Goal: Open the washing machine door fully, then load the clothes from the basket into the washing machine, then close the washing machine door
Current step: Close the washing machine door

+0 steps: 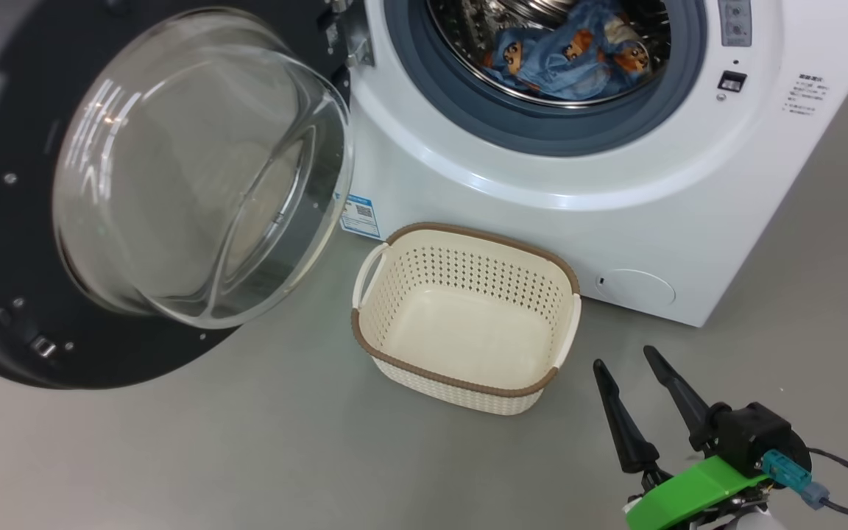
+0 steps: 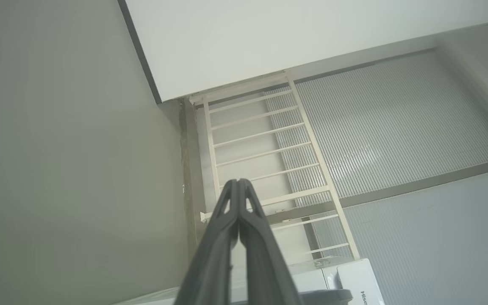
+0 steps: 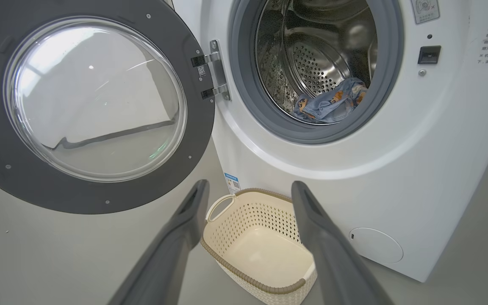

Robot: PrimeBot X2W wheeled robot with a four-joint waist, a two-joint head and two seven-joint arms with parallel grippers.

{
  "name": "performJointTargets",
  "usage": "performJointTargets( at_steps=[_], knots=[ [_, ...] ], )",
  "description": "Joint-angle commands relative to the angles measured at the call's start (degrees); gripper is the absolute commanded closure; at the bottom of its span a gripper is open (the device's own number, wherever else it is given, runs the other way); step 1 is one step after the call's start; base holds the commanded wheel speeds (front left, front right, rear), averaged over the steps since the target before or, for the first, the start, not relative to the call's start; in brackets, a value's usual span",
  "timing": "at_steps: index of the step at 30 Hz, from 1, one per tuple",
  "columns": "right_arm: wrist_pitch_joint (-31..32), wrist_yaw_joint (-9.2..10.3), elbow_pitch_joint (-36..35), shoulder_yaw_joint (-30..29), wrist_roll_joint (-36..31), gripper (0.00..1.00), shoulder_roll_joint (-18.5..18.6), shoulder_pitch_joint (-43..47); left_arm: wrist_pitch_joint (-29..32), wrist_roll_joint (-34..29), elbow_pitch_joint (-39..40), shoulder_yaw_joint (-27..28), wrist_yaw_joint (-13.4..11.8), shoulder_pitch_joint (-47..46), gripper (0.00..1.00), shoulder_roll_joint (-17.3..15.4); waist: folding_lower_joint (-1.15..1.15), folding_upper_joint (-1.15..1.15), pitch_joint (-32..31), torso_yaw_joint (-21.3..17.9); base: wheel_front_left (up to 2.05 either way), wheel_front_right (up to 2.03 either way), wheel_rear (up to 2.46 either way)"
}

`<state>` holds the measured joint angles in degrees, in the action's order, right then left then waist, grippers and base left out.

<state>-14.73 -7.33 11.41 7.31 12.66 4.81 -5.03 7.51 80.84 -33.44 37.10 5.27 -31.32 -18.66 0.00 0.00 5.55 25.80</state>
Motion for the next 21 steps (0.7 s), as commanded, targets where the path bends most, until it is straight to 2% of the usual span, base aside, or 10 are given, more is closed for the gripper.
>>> performJointTargets(
  at_steps=[1, 9, 21],
  knots=[
    [-0.3, -0.16, -1.5, 1.7, -0.4, 0.00, 0.1, -2.4, 1.7, 0.4, 0.1, 0.4, -0.3, -2.3, 1.00, -4.6, 0.00, 0.00, 0.7, -0.8, 0.00, 0.00, 0.00],
    [-0.3, -0.16, -1.5, 1.7, -0.7, 0.00, 0.4, -3.1, 6.5, 1.3, -5.8, -0.7, -2.1, -5.3, 1.00, -8.3, 0.00, 0.00, 2.1, -3.3, 0.00, 0.00, 0.00],
    [-0.3, -0.16, -1.6, 1.9, -0.4, 0.00, 1.0, -3.3, 11.1, 1.8, -9.1, -2.0, -0.3, -4.9, 1.00, -9.6, 0.00, 0.00, 2.5, -6.1, 0.00, 0.00, 0.00]
  ],
)
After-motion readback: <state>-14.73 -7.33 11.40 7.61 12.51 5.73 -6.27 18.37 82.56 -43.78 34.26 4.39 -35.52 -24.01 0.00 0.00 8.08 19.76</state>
